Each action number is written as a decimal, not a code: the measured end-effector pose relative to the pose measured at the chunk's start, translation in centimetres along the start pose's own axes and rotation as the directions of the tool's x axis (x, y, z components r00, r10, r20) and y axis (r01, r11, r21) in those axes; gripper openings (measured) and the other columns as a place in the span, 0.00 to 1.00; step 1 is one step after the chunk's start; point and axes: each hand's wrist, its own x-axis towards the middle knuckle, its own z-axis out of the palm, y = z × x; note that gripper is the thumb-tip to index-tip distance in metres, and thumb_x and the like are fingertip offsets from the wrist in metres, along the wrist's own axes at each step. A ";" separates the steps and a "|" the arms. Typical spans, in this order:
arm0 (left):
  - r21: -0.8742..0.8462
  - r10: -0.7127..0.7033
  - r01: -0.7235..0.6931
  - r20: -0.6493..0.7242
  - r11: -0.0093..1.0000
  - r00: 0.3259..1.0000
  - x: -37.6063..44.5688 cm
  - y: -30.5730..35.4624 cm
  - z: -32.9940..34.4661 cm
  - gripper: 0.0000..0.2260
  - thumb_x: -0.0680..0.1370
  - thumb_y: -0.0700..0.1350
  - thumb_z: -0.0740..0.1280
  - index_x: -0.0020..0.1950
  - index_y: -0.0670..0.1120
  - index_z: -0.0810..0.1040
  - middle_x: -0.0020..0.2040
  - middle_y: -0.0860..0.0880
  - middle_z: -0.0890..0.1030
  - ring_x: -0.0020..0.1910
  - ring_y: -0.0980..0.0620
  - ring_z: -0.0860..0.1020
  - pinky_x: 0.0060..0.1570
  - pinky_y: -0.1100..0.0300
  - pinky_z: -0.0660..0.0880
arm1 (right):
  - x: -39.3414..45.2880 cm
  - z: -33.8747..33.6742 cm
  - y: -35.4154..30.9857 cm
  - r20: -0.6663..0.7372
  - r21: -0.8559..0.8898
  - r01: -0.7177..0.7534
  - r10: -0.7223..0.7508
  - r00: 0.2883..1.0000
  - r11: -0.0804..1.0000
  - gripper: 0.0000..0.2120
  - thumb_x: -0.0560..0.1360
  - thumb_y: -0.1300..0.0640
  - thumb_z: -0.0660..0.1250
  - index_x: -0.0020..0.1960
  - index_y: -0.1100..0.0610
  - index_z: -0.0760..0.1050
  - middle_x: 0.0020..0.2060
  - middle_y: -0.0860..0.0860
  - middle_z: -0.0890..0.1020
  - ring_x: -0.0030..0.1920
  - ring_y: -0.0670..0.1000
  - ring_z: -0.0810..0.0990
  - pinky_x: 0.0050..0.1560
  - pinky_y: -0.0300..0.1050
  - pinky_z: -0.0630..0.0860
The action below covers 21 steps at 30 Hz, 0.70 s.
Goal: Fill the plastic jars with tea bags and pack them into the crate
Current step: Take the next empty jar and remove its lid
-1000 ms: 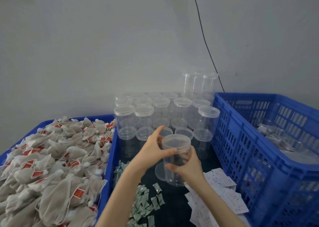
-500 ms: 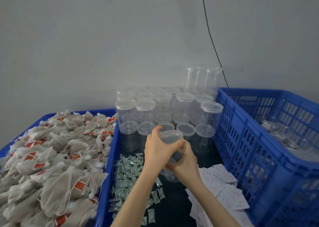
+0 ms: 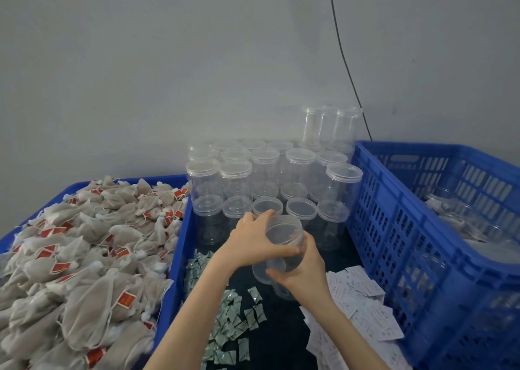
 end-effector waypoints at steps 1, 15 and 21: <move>0.008 -0.033 0.033 -0.043 0.999 0.999 0.0 0.3 0.6 0.47 0.66 0.68 0.70 0.77 0.56 0.51 0.70 0.46 0.60 0.72 0.44 0.58 0.70 0.47 0.62 | 0.0 0.3 0.0 -0.001 -0.001 0.000 0.000 1.000 1.000 0.41 0.51 0.43 0.77 0.62 0.38 0.66 0.57 0.40 0.78 0.57 0.40 0.77 0.54 0.39 0.77; -0.083 -0.159 0.144 -0.203 0.986 0.966 1.1 0.2 1.1 0.39 0.66 0.70 0.67 0.73 0.58 0.59 0.66 0.45 0.62 0.69 0.42 0.59 0.66 0.47 0.62 | -0.5 1.3 0.9 0.045 -0.104 0.077 -0.073 0.996 0.992 0.42 0.55 0.44 0.79 0.66 0.44 0.66 0.60 0.39 0.75 0.61 0.42 0.75 0.57 0.40 0.75; -0.500 -0.185 0.086 -0.152 0.861 0.971 3.2 -1.9 1.0 0.38 0.68 0.65 0.69 0.74 0.52 0.62 0.69 0.45 0.68 0.62 0.48 0.70 0.60 0.55 0.70 | 0.1 0.3 1.6 -0.091 0.104 -0.051 0.061 0.994 0.993 0.43 0.57 0.55 0.83 0.65 0.44 0.65 0.60 0.41 0.75 0.59 0.40 0.74 0.57 0.36 0.70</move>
